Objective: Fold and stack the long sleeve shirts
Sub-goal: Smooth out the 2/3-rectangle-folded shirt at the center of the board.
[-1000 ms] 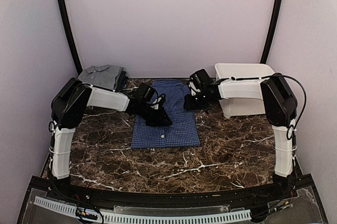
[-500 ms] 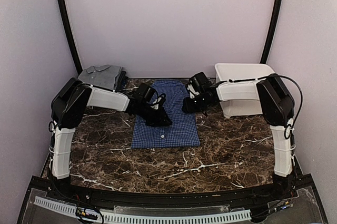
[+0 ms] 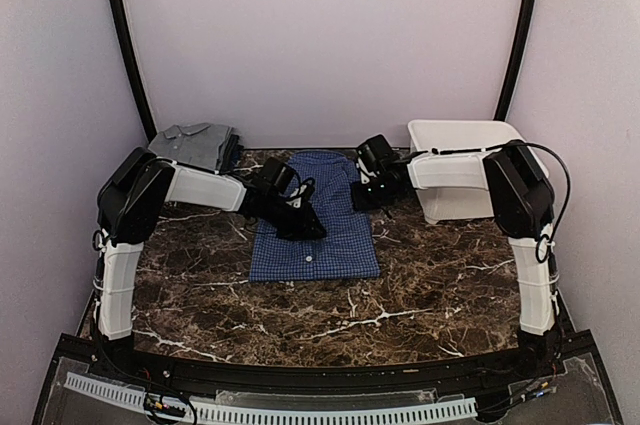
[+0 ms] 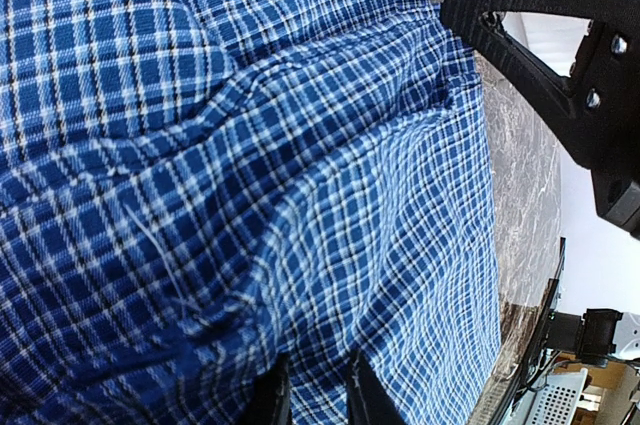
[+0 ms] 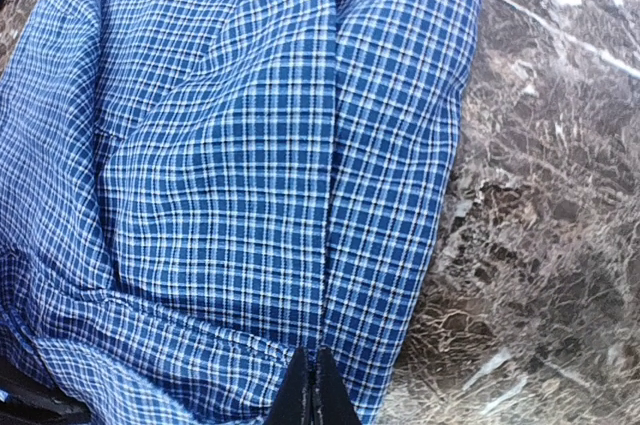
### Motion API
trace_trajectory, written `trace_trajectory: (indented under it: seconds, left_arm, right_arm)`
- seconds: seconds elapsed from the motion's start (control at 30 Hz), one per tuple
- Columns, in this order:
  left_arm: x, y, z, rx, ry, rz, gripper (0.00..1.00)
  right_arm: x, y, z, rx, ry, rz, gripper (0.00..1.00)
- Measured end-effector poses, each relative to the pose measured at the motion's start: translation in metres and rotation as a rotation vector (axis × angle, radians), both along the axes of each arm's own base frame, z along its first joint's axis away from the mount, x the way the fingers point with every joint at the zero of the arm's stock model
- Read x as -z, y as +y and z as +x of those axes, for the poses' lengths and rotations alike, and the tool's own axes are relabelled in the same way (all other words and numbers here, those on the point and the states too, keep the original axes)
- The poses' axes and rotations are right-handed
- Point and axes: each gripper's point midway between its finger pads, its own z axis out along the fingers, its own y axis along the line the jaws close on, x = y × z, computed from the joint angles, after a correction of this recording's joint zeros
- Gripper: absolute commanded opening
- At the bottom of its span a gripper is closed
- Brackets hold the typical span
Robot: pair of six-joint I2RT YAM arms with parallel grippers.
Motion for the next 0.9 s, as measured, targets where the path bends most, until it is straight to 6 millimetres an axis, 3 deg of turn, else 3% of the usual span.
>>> trace_trajectory:
  seconds: [0.3, 0.63, 0.73, 0.9]
  left_arm:
    - [0.000, 0.000, 0.000, 0.001, -0.001, 0.000, 0.19]
    - [-0.007, -0.003, 0.005, 0.016, -0.022, 0.011, 0.27]
    - [-0.017, -0.006, 0.012, 0.018, -0.045, 0.003, 0.32]
    - [-0.044, -0.011, 0.022, 0.010, -0.100, -0.019, 0.38]
  right_arm:
    - [0.000, -0.010, 0.003, 0.030, -0.012, -0.048, 0.00]
    - [-0.009, -0.014, 0.005, 0.039, -0.022, -0.067, 0.32]
    - [-0.023, -0.015, 0.002, 0.042, -0.032, -0.052, 0.37]
    - [-0.068, -0.015, -0.017, 0.019, -0.069, 0.024, 0.40]
